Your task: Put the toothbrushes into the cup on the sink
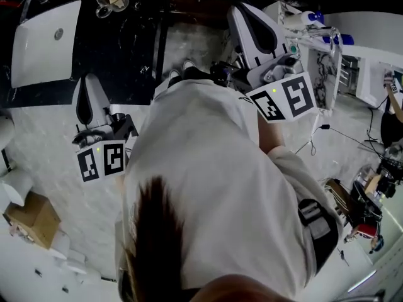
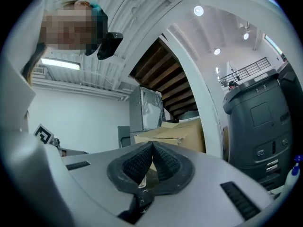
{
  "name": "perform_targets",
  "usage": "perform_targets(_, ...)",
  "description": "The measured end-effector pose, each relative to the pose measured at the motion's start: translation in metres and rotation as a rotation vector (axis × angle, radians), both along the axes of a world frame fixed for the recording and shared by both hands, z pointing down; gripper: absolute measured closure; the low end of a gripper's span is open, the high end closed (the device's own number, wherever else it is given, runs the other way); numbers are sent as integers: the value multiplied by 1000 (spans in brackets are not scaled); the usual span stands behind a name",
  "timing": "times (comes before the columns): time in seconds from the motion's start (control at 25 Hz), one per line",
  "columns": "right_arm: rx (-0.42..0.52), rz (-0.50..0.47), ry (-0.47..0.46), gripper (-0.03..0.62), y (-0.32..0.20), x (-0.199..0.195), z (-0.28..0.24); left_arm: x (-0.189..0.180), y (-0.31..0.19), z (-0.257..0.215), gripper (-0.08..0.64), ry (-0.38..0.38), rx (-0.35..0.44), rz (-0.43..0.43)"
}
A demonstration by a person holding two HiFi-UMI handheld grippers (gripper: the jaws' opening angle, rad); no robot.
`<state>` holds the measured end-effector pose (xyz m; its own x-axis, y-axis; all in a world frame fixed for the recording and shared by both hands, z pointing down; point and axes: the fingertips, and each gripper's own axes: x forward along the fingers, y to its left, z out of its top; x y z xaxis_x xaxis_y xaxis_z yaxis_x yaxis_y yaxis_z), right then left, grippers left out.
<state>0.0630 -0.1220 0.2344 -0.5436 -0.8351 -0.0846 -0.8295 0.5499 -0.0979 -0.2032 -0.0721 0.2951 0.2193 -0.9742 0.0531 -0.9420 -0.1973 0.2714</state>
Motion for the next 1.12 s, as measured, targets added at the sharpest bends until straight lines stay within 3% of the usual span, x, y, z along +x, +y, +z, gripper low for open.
perform_targets(0.4,-64,70,61,578,24,23,31,0,12,16,545,-5,-29,18)
perform_targets(0.88,-172,129,52,578,24,56,69,1,8,35,545,-20,-100,-12)
perform_targets(1.12,-191,118,51,578,13,65,71,20,-1,29,545,-32,-98,-4)
